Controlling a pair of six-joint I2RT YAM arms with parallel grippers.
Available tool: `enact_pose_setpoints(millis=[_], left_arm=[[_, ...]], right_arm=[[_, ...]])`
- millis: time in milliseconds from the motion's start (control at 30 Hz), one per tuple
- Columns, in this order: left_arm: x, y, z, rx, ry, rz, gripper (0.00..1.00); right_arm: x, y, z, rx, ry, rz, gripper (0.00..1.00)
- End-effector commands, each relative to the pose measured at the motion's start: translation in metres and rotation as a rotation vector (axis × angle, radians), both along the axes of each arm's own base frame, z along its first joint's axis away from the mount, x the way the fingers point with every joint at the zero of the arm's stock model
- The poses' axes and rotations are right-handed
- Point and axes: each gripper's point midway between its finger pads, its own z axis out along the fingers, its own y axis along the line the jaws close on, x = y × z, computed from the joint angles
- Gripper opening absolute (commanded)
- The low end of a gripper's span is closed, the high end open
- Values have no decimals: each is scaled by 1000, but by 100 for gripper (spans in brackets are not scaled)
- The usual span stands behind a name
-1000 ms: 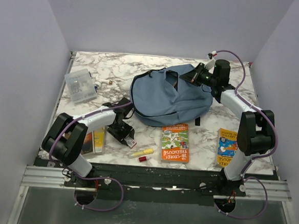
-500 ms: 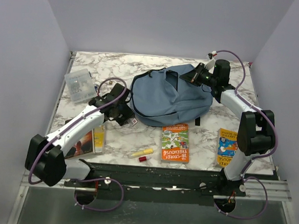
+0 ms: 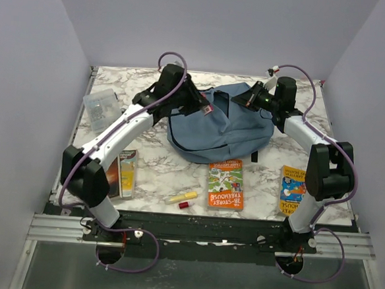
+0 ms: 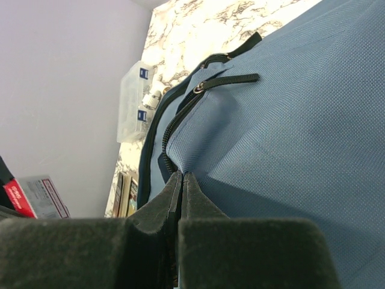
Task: Pack the student bag
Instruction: Place the stationery in the student bag.
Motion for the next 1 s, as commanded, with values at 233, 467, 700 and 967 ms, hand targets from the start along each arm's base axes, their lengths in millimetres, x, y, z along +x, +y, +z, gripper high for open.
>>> enact_pose_setpoints(millis=[233, 467, 700, 967], left_arm=[[61, -91, 24, -134, -140, -293, 39], [83, -102, 2, -128, -125, -317, 42], [94, -91, -25, -68, -80, -268, 43], [96, -80, -49, -29, -22, -242, 46]], right_arm=[[-6, 2, 34, 22, -96, 29, 1], [-7, 3, 37, 34, -101, 39, 1], [-7, 4, 37, 32, -101, 44, 1], [-6, 5, 31, 35, -88, 45, 1]])
